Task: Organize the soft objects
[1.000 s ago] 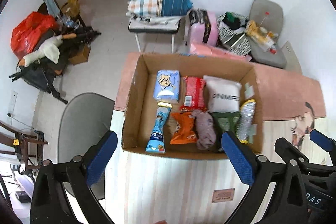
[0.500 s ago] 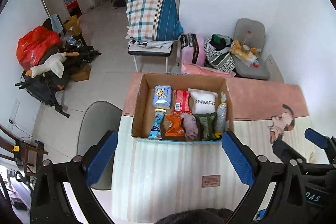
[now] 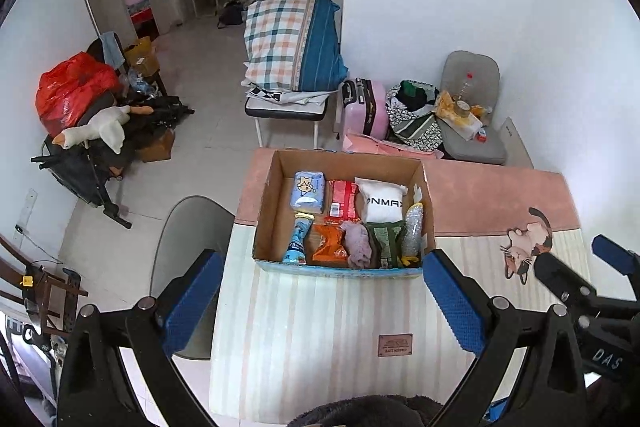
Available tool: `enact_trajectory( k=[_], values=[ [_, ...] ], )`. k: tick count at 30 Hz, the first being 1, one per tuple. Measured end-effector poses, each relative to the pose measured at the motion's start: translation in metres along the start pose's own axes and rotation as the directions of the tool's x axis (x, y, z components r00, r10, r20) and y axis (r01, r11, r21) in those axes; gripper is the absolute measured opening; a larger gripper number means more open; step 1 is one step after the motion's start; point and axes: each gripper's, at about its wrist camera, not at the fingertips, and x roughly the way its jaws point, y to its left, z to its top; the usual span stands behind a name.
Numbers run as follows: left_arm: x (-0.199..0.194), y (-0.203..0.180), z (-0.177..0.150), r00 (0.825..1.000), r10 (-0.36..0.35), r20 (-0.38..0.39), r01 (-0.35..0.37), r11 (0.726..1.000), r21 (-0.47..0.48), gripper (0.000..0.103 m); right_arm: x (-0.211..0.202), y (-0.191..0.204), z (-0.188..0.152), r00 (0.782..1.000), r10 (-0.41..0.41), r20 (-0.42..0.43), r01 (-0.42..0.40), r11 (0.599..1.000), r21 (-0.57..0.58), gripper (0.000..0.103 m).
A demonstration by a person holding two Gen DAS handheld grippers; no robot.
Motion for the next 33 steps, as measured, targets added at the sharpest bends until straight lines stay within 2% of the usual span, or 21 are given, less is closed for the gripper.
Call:
enact_trajectory(
  k=[7, 33],
  values=[
    [0.000, 0.001, -0.002, 1.000, 0.020, 0.009, -0.020, 1.000, -0.009, 0.103, 0.001, 0.002, 0.007, 0.999, -0.045, 0.020, 0.046, 0.999, 0.000, 0.103],
    [-0.009, -0.003, -0.002, 0.999, 0.030, 0.019, -0.030, 1.000, -0.008, 0.103, -0.006, 0.000, 0.006, 0.997, -0.063, 0.044, 0.063, 0.998, -0.004, 0.103]
  ],
)
